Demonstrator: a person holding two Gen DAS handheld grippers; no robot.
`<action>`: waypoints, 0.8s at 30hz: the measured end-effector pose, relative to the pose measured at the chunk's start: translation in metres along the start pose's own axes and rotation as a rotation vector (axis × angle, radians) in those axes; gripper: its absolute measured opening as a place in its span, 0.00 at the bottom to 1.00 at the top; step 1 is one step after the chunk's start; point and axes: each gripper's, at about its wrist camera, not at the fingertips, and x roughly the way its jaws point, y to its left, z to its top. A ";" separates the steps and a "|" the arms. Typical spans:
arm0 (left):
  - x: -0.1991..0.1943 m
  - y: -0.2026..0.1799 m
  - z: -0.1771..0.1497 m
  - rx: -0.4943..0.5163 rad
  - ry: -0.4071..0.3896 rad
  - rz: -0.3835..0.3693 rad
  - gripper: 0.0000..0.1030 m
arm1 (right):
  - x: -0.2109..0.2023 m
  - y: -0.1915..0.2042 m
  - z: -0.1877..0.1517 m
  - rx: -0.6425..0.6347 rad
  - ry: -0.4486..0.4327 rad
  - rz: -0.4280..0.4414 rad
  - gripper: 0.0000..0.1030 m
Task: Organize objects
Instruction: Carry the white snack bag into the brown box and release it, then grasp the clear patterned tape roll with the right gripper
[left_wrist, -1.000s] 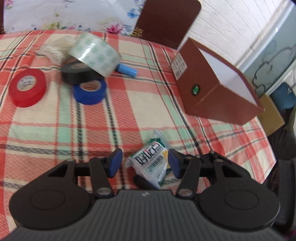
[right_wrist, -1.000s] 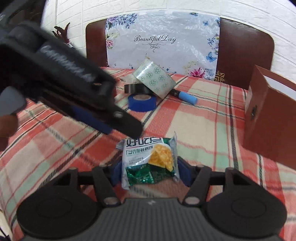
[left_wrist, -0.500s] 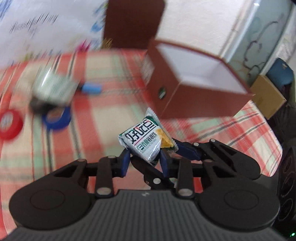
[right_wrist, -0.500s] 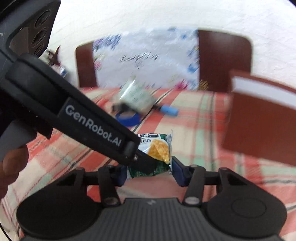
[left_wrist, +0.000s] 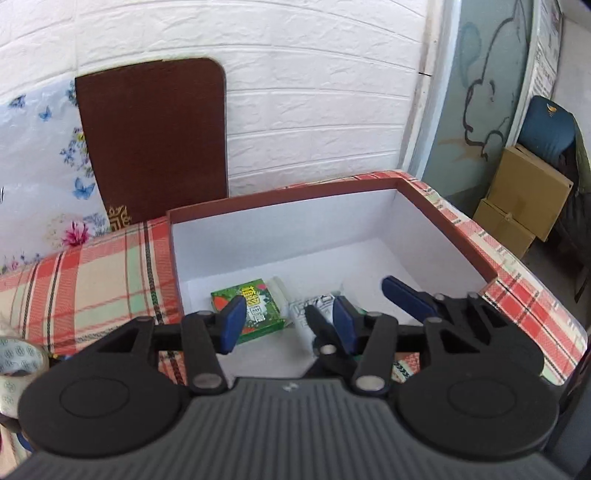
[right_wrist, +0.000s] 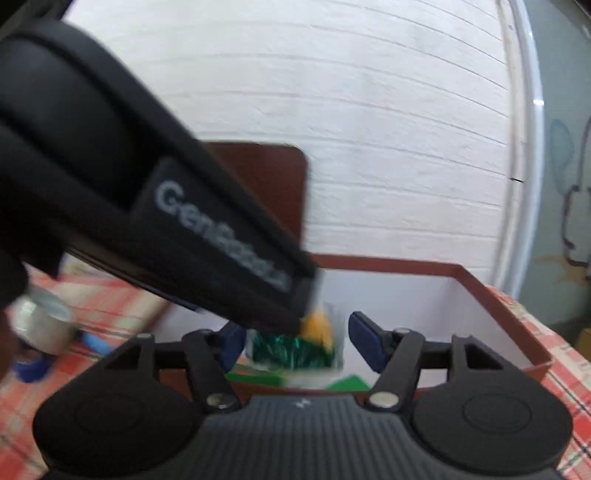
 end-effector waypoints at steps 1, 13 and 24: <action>-0.007 0.004 -0.003 -0.013 -0.009 -0.026 0.52 | -0.002 -0.005 -0.002 0.031 -0.005 0.015 0.61; -0.074 0.079 -0.082 -0.078 -0.031 0.063 0.56 | -0.057 0.038 -0.039 0.065 -0.028 0.191 0.64; -0.104 0.218 -0.188 -0.277 0.033 0.446 0.61 | -0.054 0.131 -0.069 -0.089 0.225 0.429 0.64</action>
